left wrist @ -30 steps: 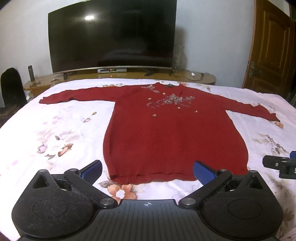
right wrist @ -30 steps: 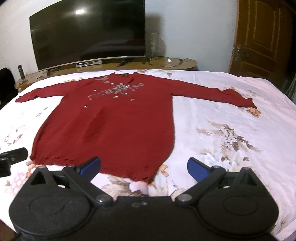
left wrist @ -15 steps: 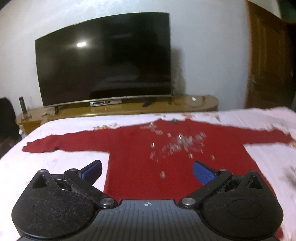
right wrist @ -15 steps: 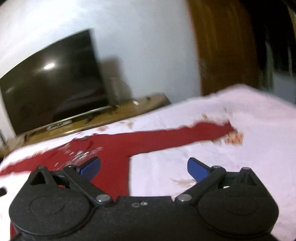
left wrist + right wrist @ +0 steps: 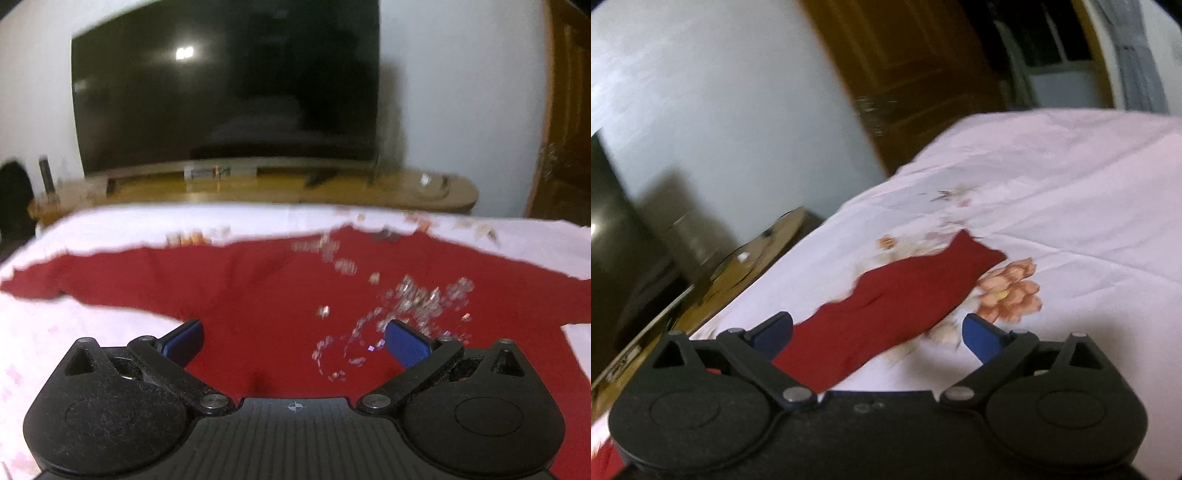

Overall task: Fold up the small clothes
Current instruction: 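Grasp the sleeve cuff of the red sweater with the right gripper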

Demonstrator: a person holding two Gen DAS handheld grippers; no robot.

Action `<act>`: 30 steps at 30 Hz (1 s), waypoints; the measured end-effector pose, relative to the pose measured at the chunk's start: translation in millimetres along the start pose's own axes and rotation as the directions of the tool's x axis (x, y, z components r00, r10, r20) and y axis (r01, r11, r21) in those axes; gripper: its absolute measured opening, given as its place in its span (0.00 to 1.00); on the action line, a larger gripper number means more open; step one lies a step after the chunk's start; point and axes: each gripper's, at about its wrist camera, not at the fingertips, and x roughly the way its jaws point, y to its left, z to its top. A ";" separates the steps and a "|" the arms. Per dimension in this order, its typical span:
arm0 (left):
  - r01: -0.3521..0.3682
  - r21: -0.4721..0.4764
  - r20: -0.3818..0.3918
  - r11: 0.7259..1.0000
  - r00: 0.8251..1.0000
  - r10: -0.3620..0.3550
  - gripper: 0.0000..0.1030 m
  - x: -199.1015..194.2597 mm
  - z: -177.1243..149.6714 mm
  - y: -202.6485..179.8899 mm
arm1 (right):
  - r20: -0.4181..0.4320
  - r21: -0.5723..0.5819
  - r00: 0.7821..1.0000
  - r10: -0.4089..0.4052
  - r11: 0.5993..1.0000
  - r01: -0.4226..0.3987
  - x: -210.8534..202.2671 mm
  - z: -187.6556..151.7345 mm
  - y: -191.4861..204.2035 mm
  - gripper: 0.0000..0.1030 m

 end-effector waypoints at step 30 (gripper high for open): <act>0.024 -0.046 -0.092 0.999 0.995 -0.028 1.00 56.7 -1.5 58.0 | -0.061 0.280 0.996 0.058 0.959 -0.039 112.8 14.1 -54.8 0.40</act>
